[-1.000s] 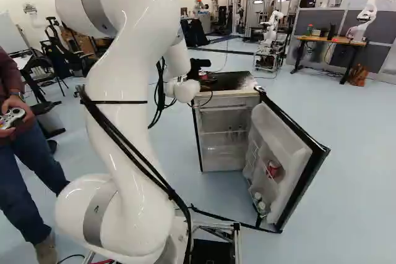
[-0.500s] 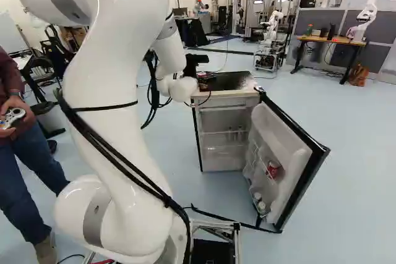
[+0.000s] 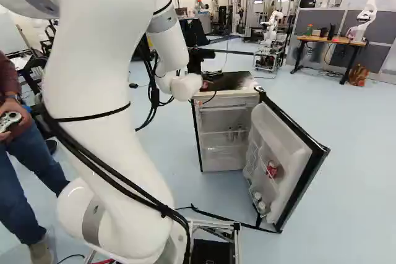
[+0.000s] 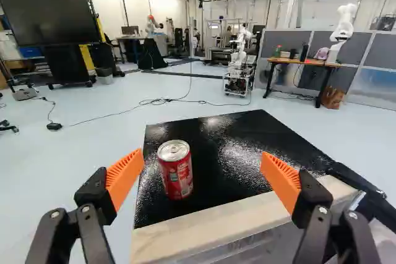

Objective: Grab a drink from the fridge

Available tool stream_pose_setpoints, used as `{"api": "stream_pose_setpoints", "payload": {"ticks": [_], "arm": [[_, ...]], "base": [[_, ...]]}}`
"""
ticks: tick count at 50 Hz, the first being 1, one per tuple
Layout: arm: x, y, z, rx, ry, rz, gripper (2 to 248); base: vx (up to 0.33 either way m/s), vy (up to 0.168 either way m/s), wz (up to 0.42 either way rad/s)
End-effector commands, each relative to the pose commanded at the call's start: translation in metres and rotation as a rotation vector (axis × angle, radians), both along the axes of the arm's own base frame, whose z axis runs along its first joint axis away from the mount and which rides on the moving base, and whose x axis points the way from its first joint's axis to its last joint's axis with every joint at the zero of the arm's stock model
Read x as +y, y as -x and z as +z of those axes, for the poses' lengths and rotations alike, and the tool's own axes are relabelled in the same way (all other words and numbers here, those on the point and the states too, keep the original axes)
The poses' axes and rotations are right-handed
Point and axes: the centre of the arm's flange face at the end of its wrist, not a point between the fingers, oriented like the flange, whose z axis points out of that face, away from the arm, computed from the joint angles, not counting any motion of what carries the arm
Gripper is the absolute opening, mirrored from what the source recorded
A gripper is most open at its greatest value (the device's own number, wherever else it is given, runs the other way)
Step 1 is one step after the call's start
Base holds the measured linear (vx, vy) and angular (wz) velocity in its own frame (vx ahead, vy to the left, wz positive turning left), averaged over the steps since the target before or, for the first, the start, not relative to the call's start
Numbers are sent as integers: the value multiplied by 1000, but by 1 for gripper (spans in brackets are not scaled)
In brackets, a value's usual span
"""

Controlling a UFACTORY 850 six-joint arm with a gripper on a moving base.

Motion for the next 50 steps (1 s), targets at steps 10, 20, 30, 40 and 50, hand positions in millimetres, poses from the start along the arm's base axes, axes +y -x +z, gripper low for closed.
{"api": "stream_pose_setpoints", "payload": {"ticks": [10, 20, 30, 40, 50], "arm": [[-15, 6, 11, -20, 3, -30, 247], [-29, 11, 22, -41, 7, -60, 247], [-44, 16, 33, -62, 11, -91, 247], [-59, 20, 43, -83, 14, -127, 247], [-75, 25, 54, -105, 16, -163, 247]], "base": [[0, 0, 0], [0, 0, 0], [0, 0, 0], [0, 0, 0], [0, 0, 0]]}}
